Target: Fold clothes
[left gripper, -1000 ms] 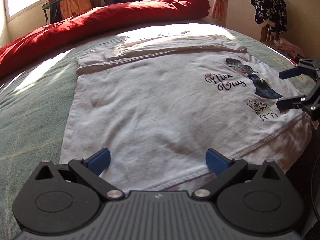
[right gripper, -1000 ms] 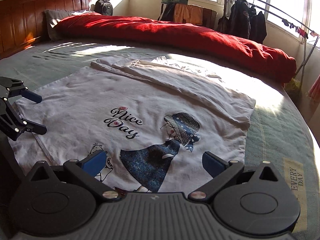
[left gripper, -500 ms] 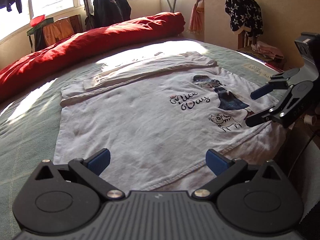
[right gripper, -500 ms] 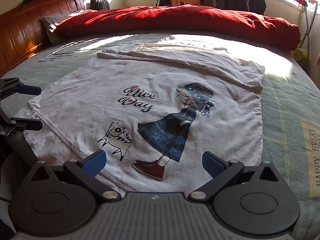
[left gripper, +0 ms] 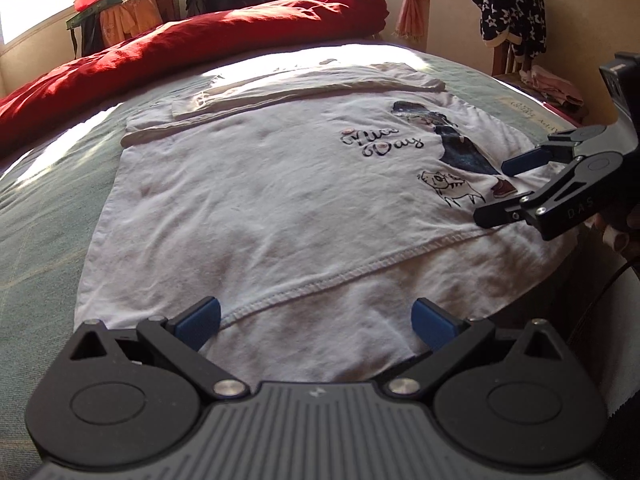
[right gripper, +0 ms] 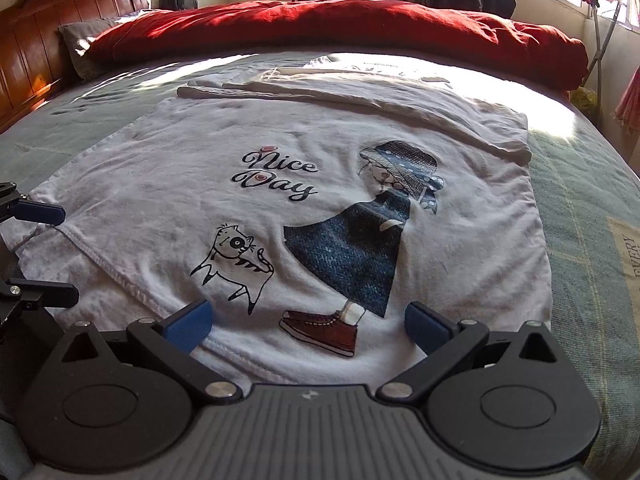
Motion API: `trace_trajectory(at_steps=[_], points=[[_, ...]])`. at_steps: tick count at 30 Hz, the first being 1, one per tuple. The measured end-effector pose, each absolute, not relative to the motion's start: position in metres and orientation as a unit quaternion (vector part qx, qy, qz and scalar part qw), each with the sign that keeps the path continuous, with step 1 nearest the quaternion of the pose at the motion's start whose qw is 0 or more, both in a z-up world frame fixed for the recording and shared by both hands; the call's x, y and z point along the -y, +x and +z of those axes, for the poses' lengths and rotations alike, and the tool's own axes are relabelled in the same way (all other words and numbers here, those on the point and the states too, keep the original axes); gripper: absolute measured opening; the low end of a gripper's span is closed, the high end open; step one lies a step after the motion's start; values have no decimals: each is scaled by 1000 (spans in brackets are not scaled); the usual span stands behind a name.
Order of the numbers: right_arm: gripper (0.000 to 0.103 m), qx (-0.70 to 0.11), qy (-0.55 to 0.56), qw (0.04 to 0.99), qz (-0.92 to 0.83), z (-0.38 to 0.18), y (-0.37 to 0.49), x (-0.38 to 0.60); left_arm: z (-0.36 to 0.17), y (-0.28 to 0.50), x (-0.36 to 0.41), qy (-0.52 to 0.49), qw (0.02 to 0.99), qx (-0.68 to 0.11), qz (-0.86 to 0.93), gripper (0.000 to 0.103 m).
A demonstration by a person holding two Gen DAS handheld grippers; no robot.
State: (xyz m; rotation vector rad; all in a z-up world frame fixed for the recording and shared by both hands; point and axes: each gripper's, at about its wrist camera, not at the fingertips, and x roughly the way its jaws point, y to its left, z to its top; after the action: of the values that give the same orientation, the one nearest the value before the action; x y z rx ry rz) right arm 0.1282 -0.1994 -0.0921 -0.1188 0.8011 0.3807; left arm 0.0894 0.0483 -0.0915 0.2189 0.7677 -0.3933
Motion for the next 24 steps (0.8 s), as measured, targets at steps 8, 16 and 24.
trace_trajectory(at_steps=[8,16,24], points=[[103,-384,-77,893,220,-77,125,204,-65,64,-29,214,908,-289,-216,101],[103,-298,-267,881,252,-53,94,190,-80,50,17,375,854,-238,-271,101],[103,-275,-318,866,269,-58,73,178,-107,50,51,468,813,-212,-274,101]])
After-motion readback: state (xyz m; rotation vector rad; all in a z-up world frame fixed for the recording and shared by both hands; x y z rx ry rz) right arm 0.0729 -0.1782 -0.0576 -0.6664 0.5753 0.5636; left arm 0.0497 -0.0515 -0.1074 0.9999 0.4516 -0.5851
